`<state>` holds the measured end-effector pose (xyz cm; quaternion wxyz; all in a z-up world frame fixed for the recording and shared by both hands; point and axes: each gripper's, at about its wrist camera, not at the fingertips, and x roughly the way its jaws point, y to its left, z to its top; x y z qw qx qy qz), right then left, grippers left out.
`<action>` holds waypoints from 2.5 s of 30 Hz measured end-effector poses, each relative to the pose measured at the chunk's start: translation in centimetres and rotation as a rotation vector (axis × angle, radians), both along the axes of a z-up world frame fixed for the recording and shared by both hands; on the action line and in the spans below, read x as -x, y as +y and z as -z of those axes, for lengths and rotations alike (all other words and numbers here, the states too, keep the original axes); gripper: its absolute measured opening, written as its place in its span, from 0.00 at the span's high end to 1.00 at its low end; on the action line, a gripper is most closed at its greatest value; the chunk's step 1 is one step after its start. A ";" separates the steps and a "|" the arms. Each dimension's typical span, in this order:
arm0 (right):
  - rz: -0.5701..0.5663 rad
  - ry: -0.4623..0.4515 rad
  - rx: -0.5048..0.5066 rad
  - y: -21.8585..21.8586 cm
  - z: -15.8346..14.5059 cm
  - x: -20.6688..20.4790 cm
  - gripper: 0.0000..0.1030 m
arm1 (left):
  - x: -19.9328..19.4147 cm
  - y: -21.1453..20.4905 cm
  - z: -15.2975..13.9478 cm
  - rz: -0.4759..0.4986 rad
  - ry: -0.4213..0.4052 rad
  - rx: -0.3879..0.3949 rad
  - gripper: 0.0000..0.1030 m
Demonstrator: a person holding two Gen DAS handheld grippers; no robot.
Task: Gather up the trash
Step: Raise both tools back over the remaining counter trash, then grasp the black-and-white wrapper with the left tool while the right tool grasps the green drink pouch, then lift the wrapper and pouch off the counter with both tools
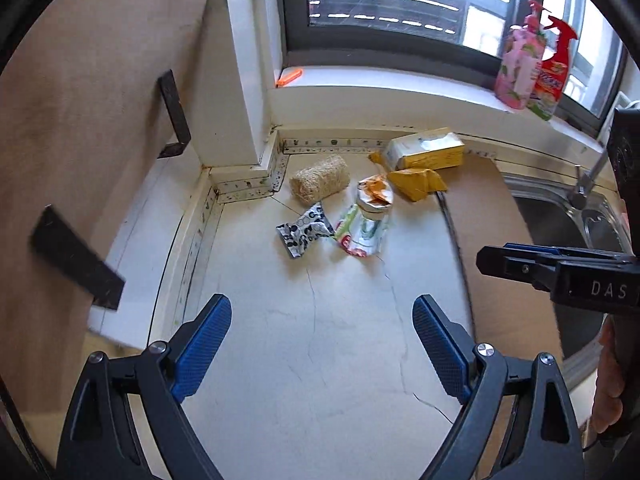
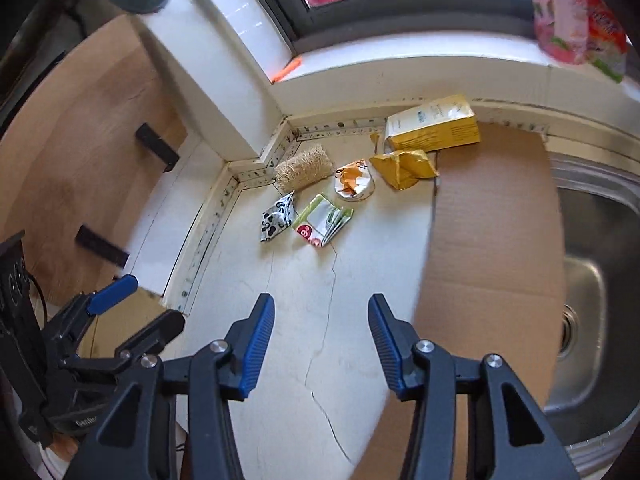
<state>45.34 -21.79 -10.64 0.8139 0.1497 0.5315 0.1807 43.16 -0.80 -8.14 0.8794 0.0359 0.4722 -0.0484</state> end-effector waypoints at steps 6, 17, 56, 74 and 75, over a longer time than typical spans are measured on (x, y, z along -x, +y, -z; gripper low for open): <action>0.014 0.121 -0.082 1.3 5.4 -6.0 0.58 | -4.3 1.2 3.8 -0.052 0.056 0.000 0.27; 0.026 0.239 -0.124 3.7 10.9 -11.2 0.76 | -7.7 1.2 7.1 -0.069 0.101 -0.042 0.29; 0.073 0.100 -0.057 -3.8 6.9 -3.2 0.96 | -10.6 -3.2 8.9 0.158 0.175 -0.079 0.76; 0.080 -0.089 -0.001 -2.2 -2.2 17.3 0.96 | 14.2 -3.9 0.5 0.273 0.080 0.075 0.77; 0.080 -0.097 0.004 -2.0 -2.5 18.7 0.96 | 15.5 -3.8 0.5 0.274 0.079 0.081 0.77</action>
